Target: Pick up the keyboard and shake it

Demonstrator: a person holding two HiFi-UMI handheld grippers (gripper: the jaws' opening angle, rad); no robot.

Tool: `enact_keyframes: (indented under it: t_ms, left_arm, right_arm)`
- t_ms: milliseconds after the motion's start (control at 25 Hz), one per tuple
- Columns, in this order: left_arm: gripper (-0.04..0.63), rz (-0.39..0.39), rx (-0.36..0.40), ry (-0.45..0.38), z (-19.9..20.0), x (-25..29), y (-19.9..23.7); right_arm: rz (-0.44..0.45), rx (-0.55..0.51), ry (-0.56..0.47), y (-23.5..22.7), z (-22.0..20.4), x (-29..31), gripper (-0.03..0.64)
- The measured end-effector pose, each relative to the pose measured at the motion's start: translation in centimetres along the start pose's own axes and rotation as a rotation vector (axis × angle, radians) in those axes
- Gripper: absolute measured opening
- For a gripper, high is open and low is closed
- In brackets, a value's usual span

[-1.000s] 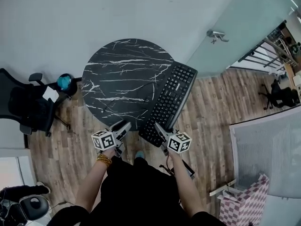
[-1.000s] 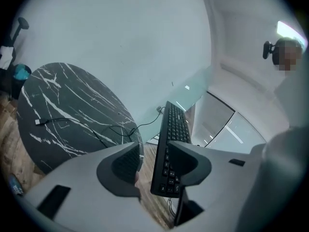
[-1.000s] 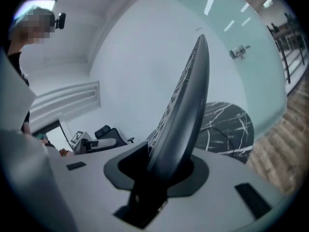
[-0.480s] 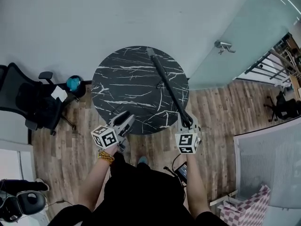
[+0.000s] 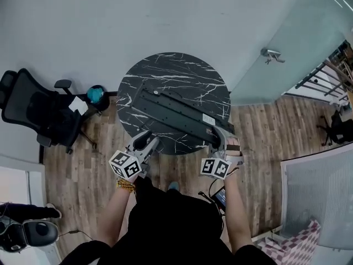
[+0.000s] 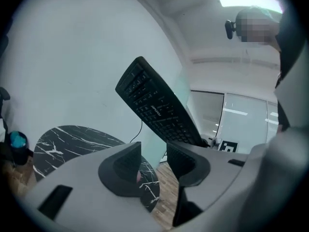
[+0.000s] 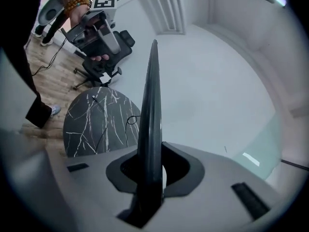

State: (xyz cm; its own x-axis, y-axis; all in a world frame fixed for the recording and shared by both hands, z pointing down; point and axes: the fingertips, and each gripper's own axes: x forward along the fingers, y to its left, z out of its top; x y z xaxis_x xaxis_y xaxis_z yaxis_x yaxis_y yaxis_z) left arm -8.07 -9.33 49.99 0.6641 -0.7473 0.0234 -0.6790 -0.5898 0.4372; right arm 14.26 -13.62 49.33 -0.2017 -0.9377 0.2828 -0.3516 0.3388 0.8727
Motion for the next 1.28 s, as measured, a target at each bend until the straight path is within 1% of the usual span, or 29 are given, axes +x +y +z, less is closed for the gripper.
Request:
enact_keyframes:
  t_ms: [80,160,240,320,480,720,800,880,920,1080,1200,1280]
  left_arm:
    - [0.169,0.001,-0.045,-0.012,-0.4,-0.7,0.4]
    - [0.169,0.022,-0.087,-0.022,-0.9,-1.2,0.9]
    - [0.169,0.042,-0.107,-0.025,-1.3,-1.7,1.2]
    - [0.169,0.054,-0.105,-0.017,-1.7,-2.0,1.3]
    - [0.166,0.060,-0.068,0.004,-1.9,-2.1,1.1]
    - [0.166,0.031,-0.054,-0.013,-0.7,-1.4,0.5]
    - [0.166,0.027,-0.055,-0.014,-0.5,-1.2,0.3]
    - [0.166,0.027,-0.059,-0.016,-0.5,-1.1,0.3]
    - [0.166,0.028,-0.059,-0.017,-0.5,-1.1,0.3]
    - [0.166,0.035,-0.052,-0.015,-0.6,-1.0,0.5]
    - [0.166,0.040,-0.062,-0.011,-1.0,-1.0,0.6]
    - [0.166,0.043,-0.060,-0.009,-1.0,-1.0,0.7]
  right_arm:
    - [0.029,0.000,0.002,1.4,-0.2,0.2,0.084]
    - [0.043,-0.007,0.011,2.2,-0.6,0.2,0.086]
    - [0.053,-0.018,0.013,2.6,-0.8,0.3,0.086]
    - [0.068,-0.019,0.010,2.8,-0.8,0.4,0.086]
    - [0.069,0.001,0.016,2.7,-0.8,0.4,0.086]
    - [0.066,0.027,0.005,2.5,-0.3,0.3,0.086]
    - [0.084,0.064,0.000,2.8,-0.3,0.3,0.086]
    - [0.130,0.162,-0.011,3.4,-0.2,0.4,0.086]
    - [0.164,0.243,-0.024,3.7,-0.1,0.5,0.086]
    - [0.291,0.643,-0.113,4.7,1.7,0.2,0.085]
    - [0.364,0.907,-0.181,5.5,2.4,0.0,0.084]
    - [0.434,1.098,-0.237,5.9,3.0,0.0,0.084]
